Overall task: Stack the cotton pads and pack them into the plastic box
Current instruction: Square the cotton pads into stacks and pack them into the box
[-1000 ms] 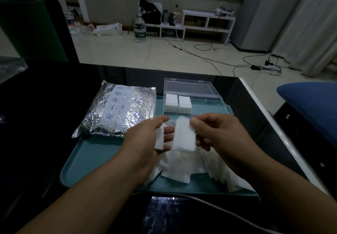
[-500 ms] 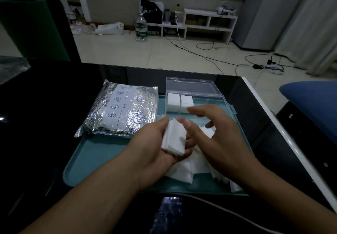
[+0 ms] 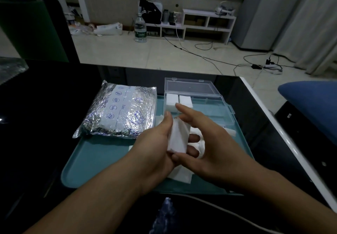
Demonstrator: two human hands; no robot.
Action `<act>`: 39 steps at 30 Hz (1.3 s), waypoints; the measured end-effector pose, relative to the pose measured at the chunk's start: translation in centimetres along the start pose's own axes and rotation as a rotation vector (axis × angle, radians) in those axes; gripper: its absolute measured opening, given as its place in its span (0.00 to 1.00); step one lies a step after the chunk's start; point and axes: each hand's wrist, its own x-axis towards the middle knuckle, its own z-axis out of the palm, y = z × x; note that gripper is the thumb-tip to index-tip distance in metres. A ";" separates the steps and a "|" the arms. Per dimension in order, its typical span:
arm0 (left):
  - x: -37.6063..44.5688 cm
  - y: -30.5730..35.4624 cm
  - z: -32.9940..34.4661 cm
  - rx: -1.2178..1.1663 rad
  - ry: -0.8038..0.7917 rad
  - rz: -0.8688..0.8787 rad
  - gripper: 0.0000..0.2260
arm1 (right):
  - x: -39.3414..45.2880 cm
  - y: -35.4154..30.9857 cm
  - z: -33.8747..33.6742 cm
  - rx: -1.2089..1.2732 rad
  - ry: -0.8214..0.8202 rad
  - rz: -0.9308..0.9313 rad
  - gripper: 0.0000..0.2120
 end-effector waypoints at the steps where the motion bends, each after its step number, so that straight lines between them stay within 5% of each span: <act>1: 0.1 -0.1 0.0 0.010 0.018 0.020 0.24 | 0.0 0.0 0.0 -0.012 -0.007 -0.008 0.42; 13: 0.2 -0.5 0.0 0.002 -0.008 0.014 0.24 | 0.0 0.2 0.1 -0.084 0.008 -0.079 0.42; 19: -0.2 0.2 -0.3 0.133 0.064 0.083 0.15 | 0.2 0.3 -1.3 -0.002 -0.063 0.041 0.48; 24: -0.4 1.4 -0.8 0.016 0.139 0.020 0.19 | 0.6 3.0 -4.7 -0.178 0.115 0.186 0.22; 27: -0.4 1.7 -0.8 -0.049 0.168 0.025 0.16 | 0.2 4.1 -5.2 -0.406 -0.009 0.232 0.13; 33: -0.1 1.4 -0.8 -0.034 0.223 0.119 0.20 | 0.2 3.6 -2.4 -0.575 -0.203 0.186 0.20; 39: -0.1 1.5 -1.0 -0.037 0.240 0.134 0.20 | 1.1 4.4 -1.3 -0.630 -0.055 0.213 0.22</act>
